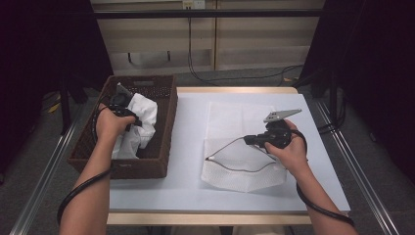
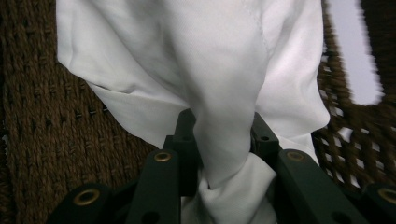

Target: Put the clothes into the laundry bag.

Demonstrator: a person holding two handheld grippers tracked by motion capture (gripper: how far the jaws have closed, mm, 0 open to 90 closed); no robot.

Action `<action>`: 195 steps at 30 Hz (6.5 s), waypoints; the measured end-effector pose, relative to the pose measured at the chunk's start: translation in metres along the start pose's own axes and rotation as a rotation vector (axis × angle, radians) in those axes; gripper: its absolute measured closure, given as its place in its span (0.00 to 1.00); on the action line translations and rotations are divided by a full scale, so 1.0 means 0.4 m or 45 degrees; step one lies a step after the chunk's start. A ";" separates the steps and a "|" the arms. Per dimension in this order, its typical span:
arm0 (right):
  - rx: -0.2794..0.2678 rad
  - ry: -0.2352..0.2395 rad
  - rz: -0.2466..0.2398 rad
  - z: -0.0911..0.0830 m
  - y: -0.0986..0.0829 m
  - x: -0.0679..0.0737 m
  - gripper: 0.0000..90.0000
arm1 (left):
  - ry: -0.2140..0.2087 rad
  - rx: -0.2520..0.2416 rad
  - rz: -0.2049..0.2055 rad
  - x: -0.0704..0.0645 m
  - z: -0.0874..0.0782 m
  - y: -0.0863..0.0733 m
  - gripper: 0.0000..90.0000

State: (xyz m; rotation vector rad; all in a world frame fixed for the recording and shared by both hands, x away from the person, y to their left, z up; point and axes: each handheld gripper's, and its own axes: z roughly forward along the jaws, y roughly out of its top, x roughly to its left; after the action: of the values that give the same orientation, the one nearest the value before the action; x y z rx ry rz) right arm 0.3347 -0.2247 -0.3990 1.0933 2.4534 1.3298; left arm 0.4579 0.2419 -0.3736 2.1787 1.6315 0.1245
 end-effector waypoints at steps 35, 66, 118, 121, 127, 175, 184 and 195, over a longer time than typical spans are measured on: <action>0.045 -0.084 0.061 0.005 0.021 -0.010 1.00 | -0.277 -0.017 0.316 -0.198 -0.212 0.017 0.79; 0.060 -0.118 0.082 0.012 0.035 -0.017 1.00 | -0.466 0.028 0.644 -0.401 -0.249 -0.012 0.79; 0.045 -0.164 0.089 0.027 0.057 -0.030 1.00 | -0.640 0.190 0.911 -0.568 -0.105 -0.148 0.79; 0.036 -0.162 0.095 0.026 0.058 -0.033 1.00 | -0.628 0.196 0.908 -0.571 -0.098 -0.159 0.79; 0.028 -0.151 0.097 0.025 0.070 -0.028 1.00 | -0.641 0.194 0.933 -0.582 -0.088 -0.171 0.79; 0.002 -0.130 0.035 -0.010 0.097 0.015 1.00 | -0.579 0.267 0.837 -0.650 0.037 -0.136 0.79; 0.004 -0.118 0.034 -0.012 0.095 0.016 1.00 | -0.570 0.264 0.818 -0.648 0.040 -0.129 0.79; 0.008 -0.118 0.023 -0.011 0.093 0.023 1.00 | -0.553 0.256 0.773 -0.645 0.038 -0.127 0.79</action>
State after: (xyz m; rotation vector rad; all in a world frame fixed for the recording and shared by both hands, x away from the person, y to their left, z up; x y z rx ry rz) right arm 0.3458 -0.2087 -0.3656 1.1539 2.3885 1.2479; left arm 0.3373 0.0082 -0.3621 2.5582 0.7488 -0.3316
